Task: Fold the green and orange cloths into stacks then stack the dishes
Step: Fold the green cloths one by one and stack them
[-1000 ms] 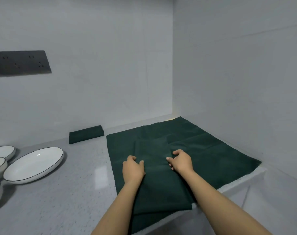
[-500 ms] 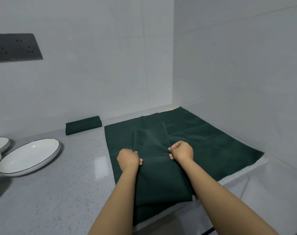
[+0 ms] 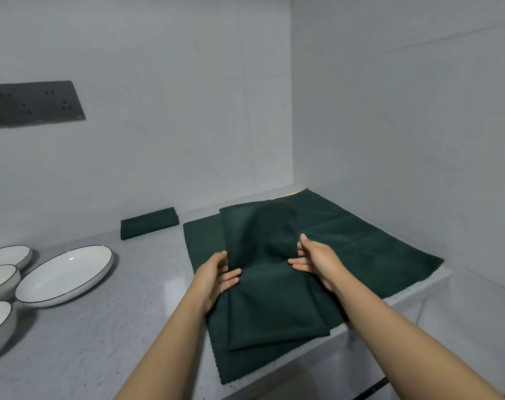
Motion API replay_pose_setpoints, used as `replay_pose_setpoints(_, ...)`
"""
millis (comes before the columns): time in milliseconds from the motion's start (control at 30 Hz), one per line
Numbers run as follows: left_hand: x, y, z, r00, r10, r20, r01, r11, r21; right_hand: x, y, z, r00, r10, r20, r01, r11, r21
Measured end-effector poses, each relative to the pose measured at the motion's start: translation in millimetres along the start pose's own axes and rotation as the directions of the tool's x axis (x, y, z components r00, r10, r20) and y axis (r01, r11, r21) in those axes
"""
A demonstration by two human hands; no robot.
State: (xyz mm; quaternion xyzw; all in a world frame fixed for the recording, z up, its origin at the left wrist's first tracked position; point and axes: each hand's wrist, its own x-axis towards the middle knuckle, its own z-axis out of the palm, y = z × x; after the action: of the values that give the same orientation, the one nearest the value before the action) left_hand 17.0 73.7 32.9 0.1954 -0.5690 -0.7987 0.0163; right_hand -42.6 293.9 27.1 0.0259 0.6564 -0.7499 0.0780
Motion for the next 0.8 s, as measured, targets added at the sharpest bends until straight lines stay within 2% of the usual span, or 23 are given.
replay_pose_setpoints(100,-2,4,-2,1.0,0.024,0.019,-0.026,0.994,0.103,-2,-3,-5,1.0,-0.021,0.019,0.022,0.999,-0.042)
replay_pose_setpoints(200,-9,-4,-8,0.991,0.123,0.052,-0.134,0.929,0.346,-10,-1,-9,0.996,-0.076,0.034,0.082,0.969,-0.231)
replay_pose_setpoints(267,-10,-10,-12,0.975,0.214,0.062,-0.217,0.843,0.492,-17,1,-11,0.989,-0.126,0.076,0.145,0.92,-0.363)
replay_pose_setpoints(367,-14,-14,-12,0.955,0.27,0.123,-0.285,0.726,0.626,-24,7,-14,0.974,-0.183,0.134,0.226,0.843,-0.487)
replay_pose_setpoints(467,-17,-21,-7,0.925,0.336,0.177,-0.345,0.548,0.762,-25,13,-13,0.971,-0.185,0.153,0.238,0.822,-0.518)
replay_pose_setpoints(567,-19,-27,-4,0.903,0.392,0.179,-0.361,0.461,0.811,-24,16,-11,0.968,-0.186,0.171,0.251,0.779,-0.574)
replay_pose_setpoints(634,-19,-28,-3,0.886,0.416,0.203,-0.381,0.405,0.831,-25,17,-10,0.951,-0.224,0.212,0.309,0.684,-0.661)
replay_pose_setpoints(701,-23,-26,-2,0.86,0.454,0.234,-0.397,0.307,0.865,-27,14,-10,0.924,-0.273,0.269,0.376,0.517,-0.769)
replay_pose_setpoints(801,-29,-18,6,0.801,0.516,0.304,-0.38,0.046,0.924,-35,5,-3,0.907,-0.311,0.284,0.381,0.318,-0.868)
